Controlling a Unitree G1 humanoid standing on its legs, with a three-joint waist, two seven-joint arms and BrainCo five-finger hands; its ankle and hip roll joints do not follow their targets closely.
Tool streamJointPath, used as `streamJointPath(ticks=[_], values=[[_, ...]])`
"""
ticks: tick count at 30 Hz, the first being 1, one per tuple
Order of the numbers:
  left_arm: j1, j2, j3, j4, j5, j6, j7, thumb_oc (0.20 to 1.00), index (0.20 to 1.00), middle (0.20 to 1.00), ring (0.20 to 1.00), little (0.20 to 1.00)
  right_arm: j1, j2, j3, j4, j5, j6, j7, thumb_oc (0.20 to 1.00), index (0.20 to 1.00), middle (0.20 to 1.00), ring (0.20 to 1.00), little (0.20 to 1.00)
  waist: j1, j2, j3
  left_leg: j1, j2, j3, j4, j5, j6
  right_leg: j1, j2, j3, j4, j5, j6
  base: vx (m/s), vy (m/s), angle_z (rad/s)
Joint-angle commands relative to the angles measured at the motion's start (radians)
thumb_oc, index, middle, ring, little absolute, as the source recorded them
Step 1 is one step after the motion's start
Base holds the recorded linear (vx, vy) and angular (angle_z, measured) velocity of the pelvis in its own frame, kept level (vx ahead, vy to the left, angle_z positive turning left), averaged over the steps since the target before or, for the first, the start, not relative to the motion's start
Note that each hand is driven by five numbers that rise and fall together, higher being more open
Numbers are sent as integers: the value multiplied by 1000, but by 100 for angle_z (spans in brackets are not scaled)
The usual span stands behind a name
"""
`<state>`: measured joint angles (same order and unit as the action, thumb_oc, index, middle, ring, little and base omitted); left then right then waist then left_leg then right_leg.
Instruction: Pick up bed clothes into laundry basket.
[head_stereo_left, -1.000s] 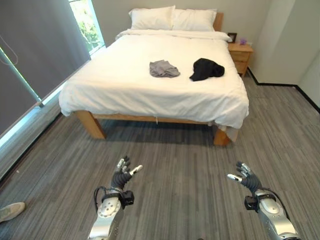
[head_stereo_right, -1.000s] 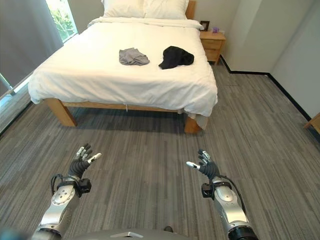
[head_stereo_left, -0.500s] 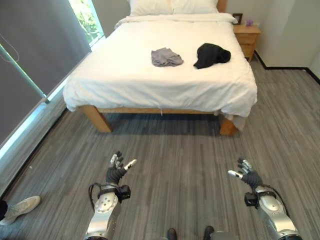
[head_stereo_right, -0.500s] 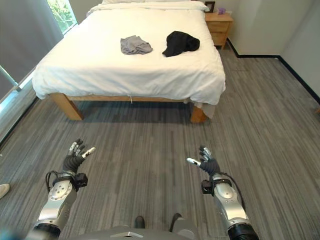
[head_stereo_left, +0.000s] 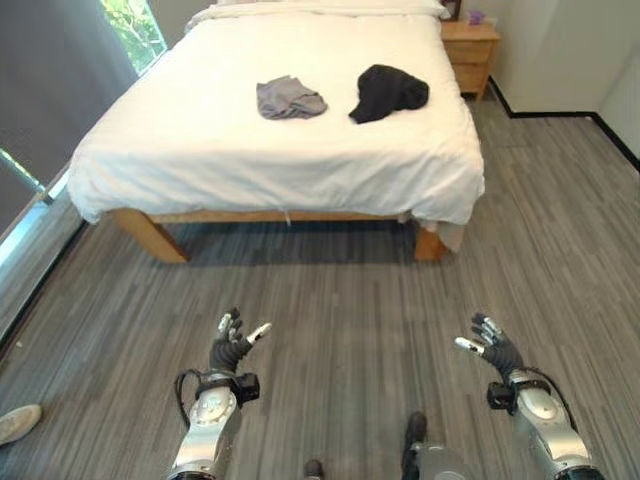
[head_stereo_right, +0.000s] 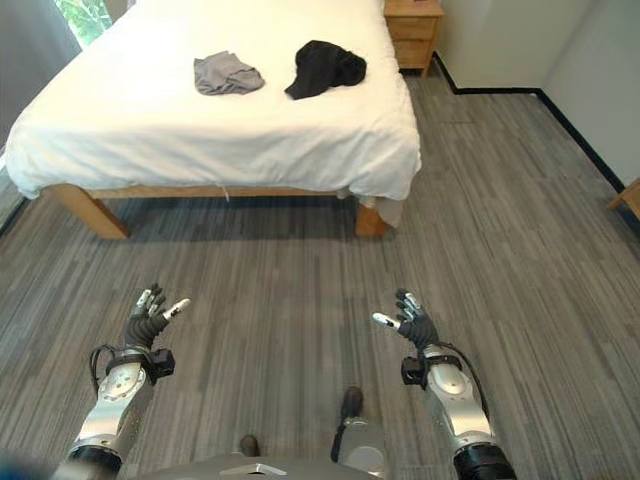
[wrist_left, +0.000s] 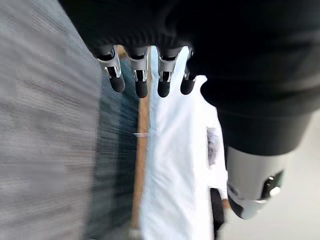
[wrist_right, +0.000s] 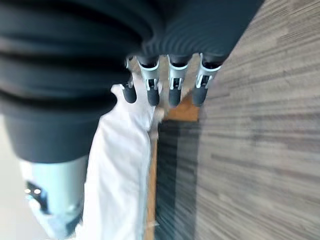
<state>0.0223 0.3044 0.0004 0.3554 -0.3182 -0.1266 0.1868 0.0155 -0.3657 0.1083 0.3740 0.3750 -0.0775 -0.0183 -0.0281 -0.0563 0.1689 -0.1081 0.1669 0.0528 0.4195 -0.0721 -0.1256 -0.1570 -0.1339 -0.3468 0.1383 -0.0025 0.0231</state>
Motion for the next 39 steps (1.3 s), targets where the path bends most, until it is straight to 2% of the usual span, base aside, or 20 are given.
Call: streamJointPath(ticks=[1, 2, 4, 7, 8, 12, 15, 16, 17, 18, 20, 22, 24, 26, 27, 29, 31, 33, 36, 39], values=[[-41, 42, 9, -72, -51, -53, -35, 1000, 1000, 1000, 1000, 1000, -7, -42, -22, -136, 76, -65, -2, 1000, 1000, 1000, 1000, 1000, 16, -1, 32, 49, 4, 67, 337, 212, 24, 77, 35, 35, -59, 16, -9, 362, -232, -19], [-50, 36, -6, -78, -66, -50, -34, 1000, 1000, 1000, 1000, 1000, -12, -68, -32, -130, 65, -60, -15, 1000, 1000, 1000, 1000, 1000, 50, -17, 55, -74, -35, 55, 372, 174, 35, 151, 41, 48, -102, -8, -6, 449, -194, -15], [-50, 31, -10, -90, -69, -49, -46, 1000, 1000, 1000, 1000, 1000, -20, -73, -46, -117, 76, -59, -17, 1000, 1000, 1000, 1000, 1000, 76, -19, 49, -155, -37, 71, 279, 163, 33, 208, 44, 50, -150, -17, 7, 541, -148, -5], [-41, 37, -17, -103, -57, -52, -66, 1000, 1000, 1000, 1000, 1000, 8, -66, -73, -140, 98, -74, -6, 1000, 1000, 1000, 1000, 1000, 111, -7, 24, -197, -41, 114, -22, 184, 33, 288, 58, 55, -208, -41, 33, 627, 36, -48], [-27, 36, -18, -109, -57, -51, -71, 1000, 1000, 1000, 1000, 1000, 24, -56, -69, -136, 89, -75, -2, 1000, 1000, 1000, 1000, 1000, 133, 11, 2, -176, -86, 94, -306, 232, 33, 336, 68, 71, -222, -66, 51, 625, 129, -1], [-20, 32, -2, -111, -55, -47, -71, 1000, 1000, 1000, 1000, 1000, 14, -45, -47, -120, 77, -70, 13, 1000, 1000, 1000, 1000, 1000, 150, 20, -34, -181, -87, 67, -488, 307, 8, 407, 65, 83, -226, -98, 77, 537, 110, -19], [-4, 37, 19, -140, -54, -50, -75, 1000, 1000, 1000, 1000, 1000, 10, -16, -29, -134, 86, -57, 39, 1000, 1000, 1000, 1000, 1000, 148, 11, -82, -146, -90, 141, -468, 298, 30, 467, 25, 90, -216, -127, 109, 600, 189, -21], [-6, 37, 15, -145, -44, -53, -76, 1000, 1000, 1000, 1000, 1000, 7, -10, -20, -134, 82, -60, 42, 1000, 1000, 1000, 1000, 1000, 155, -3, -91, -155, -112, 160, -429, 281, 51, 453, -13, 87, -171, -92, 126, 559, 277, -33], [-13, 40, 10, -147, -34, -51, -82, 1000, 1000, 1000, 1000, 1000, 1, 4, -14, -130, 76, -62, 48, 1000, 1000, 1000, 1000, 1000, 163, -30, -105, -160, -150, 174, -383, 240, 90, 440, -85, 84, -54, -6, 152, 479, 311, -25], [-16, 43, 3, -143, -35, -47, -85, 1000, 1000, 1000, 1000, 1000, 3, 10, -3, -128, 64, -56, 44, 1000, 1000, 1000, 1000, 1000, 166, -35, -101, -138, -168, 187, -376, 211, 119, 388, -137, 95, 82, 79, 158, 481, 372, -21], [-37, 54, -10, -159, -5, -34, -70, 1000, 1000, 1000, 1000, 1000, 1, 40, 7, -136, 98, -52, 34, 1000, 1000, 1000, 1000, 1000, 139, -14, -75, -42, -203, 173, -393, 163, 169, 275, -173, 143, 387, 236, 148, 440, 390, -41], [-47, 63, -22, -170, -20, -37, -77, 1000, 1000, 1000, 1000, 1000, -2, 55, 27, -129, 102, -53, 51, 1000, 1000, 1000, 1000, 1000, 114, 16, -45, 46, -209, 143, -419, 133, 201, 189, -193, 132, 549, 278, 136, 435, 259, 1], [-54, 75, -29, -180, -3, -32, -88, 1000, 1000, 1000, 1000, 1000, 1, 44, 39, -138, 59, -37, 54, 1000, 1000, 1000, 1000, 1000, 90, 32, -26, 115, -210, 101, -448, 107, 211, 82, -174, 154, 631, 187, 123, 426, 22, 76], [-73, 78, -44, -175, -2, -35, -91, 1000, 1000, 1000, 1000, 1000, 8, 47, 31, -136, 74, -35, 60, 1000, 1000, 1000, 1000, 1000, 65, 34, -24, 175, -209, 57, -474, 95, 197, 25, -163, 157, 510, 128, 110, 410, -101, 89], [-73, 77, -44, -174, -2, -35, -91, 1000, 1000, 1000, 1000, 1000, 8, 47, 30, -136, 74, -35, 61, 1000, 1000, 1000, 1000, 1000, 64, 37, -24, 174, -206, 55, -474, 96, 196, 28, -159, 152, 504, 132, 108, 467, -207, 114], [-75, 83, -59, -180, -8, -38, -103, 1000, 1000, 1000, 1000, 1000, 13, 44, 18, -135, 75, -37, 62, 1000, 1000, 1000, 1000, 1000, 38, 32, -19, 236, -208, -10, -492, 63, 167, -3, -132, 180, 241, 127, 123, 534, -279, 91], [-79, 82, -65, -170, -5, -45, -106, 1000, 1000, 1000, 1000, 1000, 27, 45, 12, -136, 77, -36, 66, 1000, 1000, 1000, 1000, 1000, 7, 21, -23, 282, -205, -74, -503, 34, 148, -7, -32, 317, -11, 127, 153, 531, -256, 89], [-89, 83, -73, -170, -3, -48, -111, 1000, 1000, 1000, 1000, 1000, 42, 39, 7, -143, 80, -34, 72, 1000, 1000, 1000, 1000, 1000, -2, 5, -31, 300, -201, -135, -507, 14, 136, -24, 4, 430, -117, 136, 181, 522, -237, 92], [-86, 69, -86, -176, 7, -49, -121, 1000, 1000, 1000, 1000, 1000, 41, 27, 9, -130, 80, -33, 79, 1000, 1000, 1000, 1000, 1000, 13, -2, -39, 315, -181, -212, -485, 9, 120, 2, 5, 425, -98, 145, 182, 429, -278, 103], [-78, 54, -84, -175, -18, -53, -119, 1000, 1000, 1000, 1000, 1000, 17, 9, 0, -129, 124, -39, 90, 1000, 1000, 1000, 1000, 1000, 20, 2, -52, 287, -149, -220, -375, 30, 92, 33, 11, 384, -95, 119, 142, 299, -253, 80]])
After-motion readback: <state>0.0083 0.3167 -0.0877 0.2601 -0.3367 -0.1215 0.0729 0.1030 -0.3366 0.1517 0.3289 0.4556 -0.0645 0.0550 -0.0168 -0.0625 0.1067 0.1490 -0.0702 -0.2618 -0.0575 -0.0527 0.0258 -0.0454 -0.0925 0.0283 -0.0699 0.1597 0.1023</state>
